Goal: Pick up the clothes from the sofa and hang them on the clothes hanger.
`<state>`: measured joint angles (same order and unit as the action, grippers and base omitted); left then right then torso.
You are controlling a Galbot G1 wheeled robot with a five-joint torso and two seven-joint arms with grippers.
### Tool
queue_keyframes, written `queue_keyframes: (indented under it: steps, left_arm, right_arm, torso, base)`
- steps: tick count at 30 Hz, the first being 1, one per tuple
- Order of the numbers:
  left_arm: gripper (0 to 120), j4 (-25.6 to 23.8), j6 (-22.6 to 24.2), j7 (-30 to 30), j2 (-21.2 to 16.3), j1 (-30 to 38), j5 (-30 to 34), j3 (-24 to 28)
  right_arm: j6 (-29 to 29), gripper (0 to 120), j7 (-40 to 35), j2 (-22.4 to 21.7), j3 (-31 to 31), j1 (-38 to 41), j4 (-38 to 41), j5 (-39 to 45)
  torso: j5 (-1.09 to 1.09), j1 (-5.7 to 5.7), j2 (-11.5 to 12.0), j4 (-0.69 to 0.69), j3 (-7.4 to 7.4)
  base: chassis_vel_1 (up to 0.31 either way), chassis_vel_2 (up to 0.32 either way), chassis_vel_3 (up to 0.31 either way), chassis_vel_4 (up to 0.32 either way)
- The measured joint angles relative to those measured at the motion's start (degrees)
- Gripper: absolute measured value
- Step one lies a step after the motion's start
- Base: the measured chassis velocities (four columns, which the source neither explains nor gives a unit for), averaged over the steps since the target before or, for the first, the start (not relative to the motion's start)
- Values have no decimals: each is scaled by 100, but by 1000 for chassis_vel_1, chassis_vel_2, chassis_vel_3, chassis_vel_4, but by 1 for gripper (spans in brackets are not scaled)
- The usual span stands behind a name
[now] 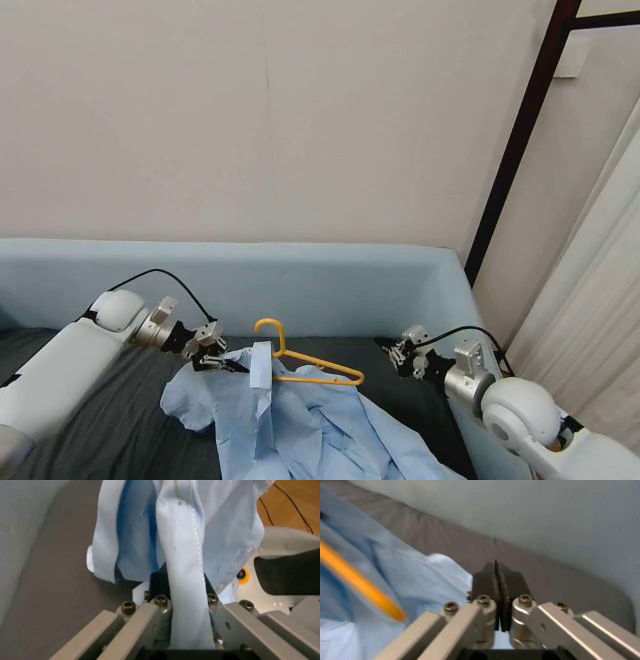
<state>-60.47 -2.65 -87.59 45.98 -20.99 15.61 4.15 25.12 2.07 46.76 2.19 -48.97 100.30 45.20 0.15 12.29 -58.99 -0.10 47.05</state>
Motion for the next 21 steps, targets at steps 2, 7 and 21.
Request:
queue_keyframes:
  steps: [2,7,21]
  left_arm:
    - [2,50,-12,1,-37,-81,-53,-50]
    - [2,124,-27,3,-94,-170,-60,-95]
    - [2,34,-34,4,-78,-206,13,-138]
  right_arm:
    - [-59,14,-16,329,104,155,-544,-120]
    - [-318,34,32,900,229,473,-1627,-451]
    - [-1208,82,838,1782,694,1130,-3589,-1154]
  torso:
    - [0,0,0,1,0]
    - [-1,0,0,4,0]
    - [0,0,0,2,1]
  base:
    - [0,0,0,0]
    - [0,0,0,0]
    - [0,0,0,0]
